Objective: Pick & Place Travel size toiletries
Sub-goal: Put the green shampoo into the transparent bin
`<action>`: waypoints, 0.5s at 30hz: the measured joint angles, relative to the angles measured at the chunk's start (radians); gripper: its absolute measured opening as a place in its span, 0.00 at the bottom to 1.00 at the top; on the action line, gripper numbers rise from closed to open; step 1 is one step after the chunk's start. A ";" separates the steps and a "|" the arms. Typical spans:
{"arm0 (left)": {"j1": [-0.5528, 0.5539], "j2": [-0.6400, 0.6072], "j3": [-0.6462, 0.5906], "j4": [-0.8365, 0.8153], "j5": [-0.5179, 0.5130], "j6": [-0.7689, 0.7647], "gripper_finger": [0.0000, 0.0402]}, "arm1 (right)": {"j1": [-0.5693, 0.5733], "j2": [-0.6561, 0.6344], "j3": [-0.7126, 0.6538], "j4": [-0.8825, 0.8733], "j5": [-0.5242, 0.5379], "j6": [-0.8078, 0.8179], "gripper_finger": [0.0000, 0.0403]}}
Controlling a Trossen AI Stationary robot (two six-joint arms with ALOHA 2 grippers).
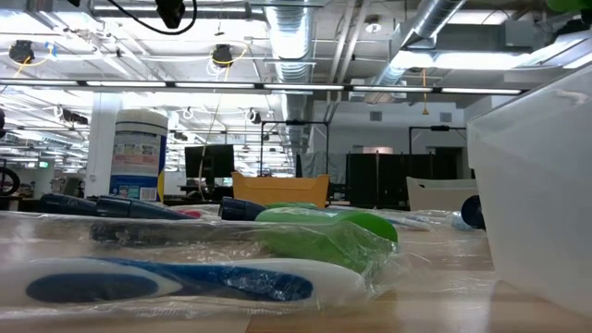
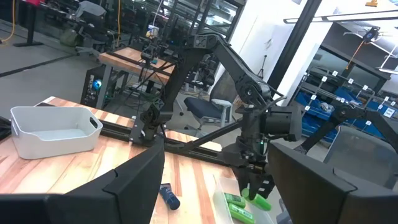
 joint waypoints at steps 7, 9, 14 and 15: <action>0.000 0.000 0.000 0.000 0.000 0.000 0.70 | -0.002 0.010 0.001 -0.001 0.001 0.087 0.22; 0.000 0.000 0.000 0.000 0.000 0.000 0.70 | -0.007 0.029 0.000 0.006 0.003 0.116 0.22; 0.000 0.000 0.000 0.001 0.000 0.000 0.70 | -0.016 0.082 0.000 0.073 -0.005 0.114 0.22; 0.000 0.000 0.000 0.002 0.000 0.000 0.70 | -0.017 0.090 0.000 0.081 -0.005 0.114 0.22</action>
